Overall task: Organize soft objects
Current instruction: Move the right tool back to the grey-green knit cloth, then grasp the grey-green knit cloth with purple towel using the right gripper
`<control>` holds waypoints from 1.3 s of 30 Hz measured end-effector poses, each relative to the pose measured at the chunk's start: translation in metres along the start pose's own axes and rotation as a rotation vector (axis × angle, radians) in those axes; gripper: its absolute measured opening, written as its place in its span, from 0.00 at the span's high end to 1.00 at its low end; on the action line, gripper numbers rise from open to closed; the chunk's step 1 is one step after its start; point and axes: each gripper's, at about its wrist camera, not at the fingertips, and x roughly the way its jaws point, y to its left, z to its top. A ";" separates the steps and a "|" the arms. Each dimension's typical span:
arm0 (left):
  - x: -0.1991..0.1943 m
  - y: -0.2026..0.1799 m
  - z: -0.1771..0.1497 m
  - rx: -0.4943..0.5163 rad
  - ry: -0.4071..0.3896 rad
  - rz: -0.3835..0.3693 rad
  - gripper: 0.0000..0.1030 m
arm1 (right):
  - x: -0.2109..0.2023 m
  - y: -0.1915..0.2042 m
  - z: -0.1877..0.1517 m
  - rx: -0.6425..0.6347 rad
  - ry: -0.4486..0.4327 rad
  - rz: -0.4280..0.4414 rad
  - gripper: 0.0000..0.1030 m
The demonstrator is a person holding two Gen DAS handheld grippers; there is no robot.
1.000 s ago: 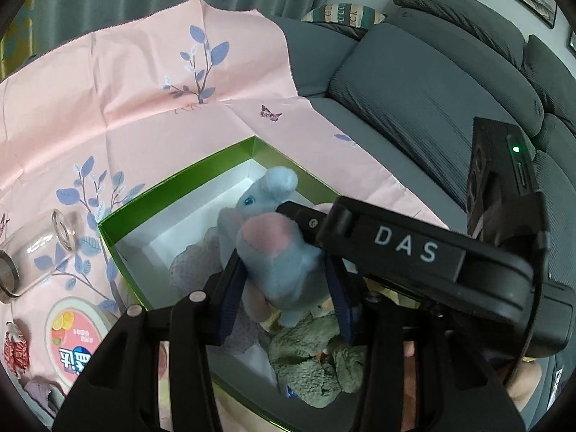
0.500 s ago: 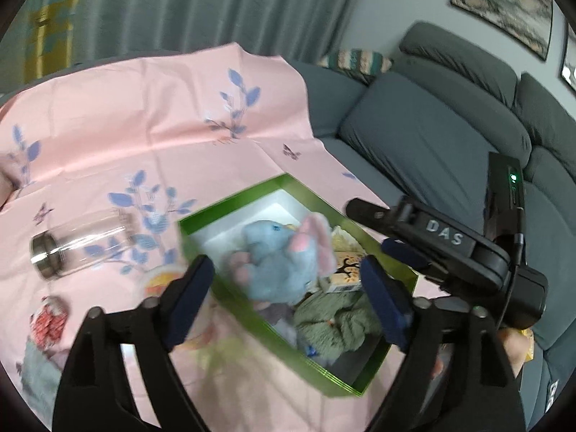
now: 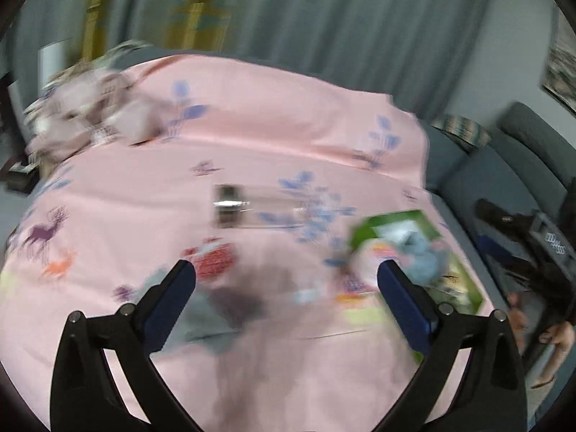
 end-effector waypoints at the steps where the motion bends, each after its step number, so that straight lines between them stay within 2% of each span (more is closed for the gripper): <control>1: -0.002 0.017 -0.003 -0.019 0.007 0.031 0.01 | 0.007 0.012 -0.004 -0.011 0.032 0.041 0.08; 4: -0.002 0.053 -0.016 -0.090 0.032 0.097 0.01 | 0.031 0.045 -0.020 -0.046 0.126 0.132 0.08; 8: 0.021 0.095 -0.039 -0.183 0.116 0.151 0.01 | 0.070 0.085 -0.053 -0.129 0.256 0.179 0.08; 11: 0.047 0.112 -0.053 -0.222 0.202 0.173 0.02 | 0.110 0.105 -0.080 -0.174 0.362 0.154 0.08; 13: 0.063 0.120 -0.060 -0.266 0.262 0.155 0.02 | 0.139 0.111 -0.101 -0.209 0.438 0.118 0.08; 15: 0.073 0.122 -0.064 -0.285 0.289 0.145 0.03 | 0.164 0.111 -0.117 -0.219 0.501 0.092 0.08; 21: 0.094 0.122 -0.073 -0.296 0.344 0.169 0.05 | 0.208 0.099 -0.139 -0.198 0.591 0.056 0.08; 25: 0.099 0.118 -0.071 -0.264 0.335 0.174 0.06 | 0.217 0.097 -0.146 -0.223 0.581 0.064 0.08; 27: 0.100 0.118 -0.072 -0.255 0.329 0.181 0.13 | 0.216 0.099 -0.148 -0.242 0.558 0.073 0.08; 30: 0.103 0.114 -0.071 -0.235 0.325 0.160 0.28 | 0.216 0.102 -0.149 -0.256 0.553 0.102 0.21; 32: 0.104 0.114 -0.072 -0.244 0.326 0.137 0.36 | 0.218 0.102 -0.151 -0.224 0.581 0.164 0.37; 34: 0.103 0.112 -0.073 -0.246 0.322 0.127 0.42 | 0.221 0.102 -0.153 -0.202 0.600 0.198 0.45; 36: 0.104 0.110 -0.074 -0.247 0.322 0.101 0.57 | 0.223 0.103 -0.156 -0.193 0.620 0.231 0.55; 38: 0.105 0.106 -0.075 -0.241 0.322 0.083 0.66 | 0.225 0.103 -0.159 -0.164 0.639 0.270 0.65; 39: 0.105 0.104 -0.075 -0.240 0.323 0.077 0.71 | 0.225 0.103 -0.161 -0.154 0.645 0.281 0.68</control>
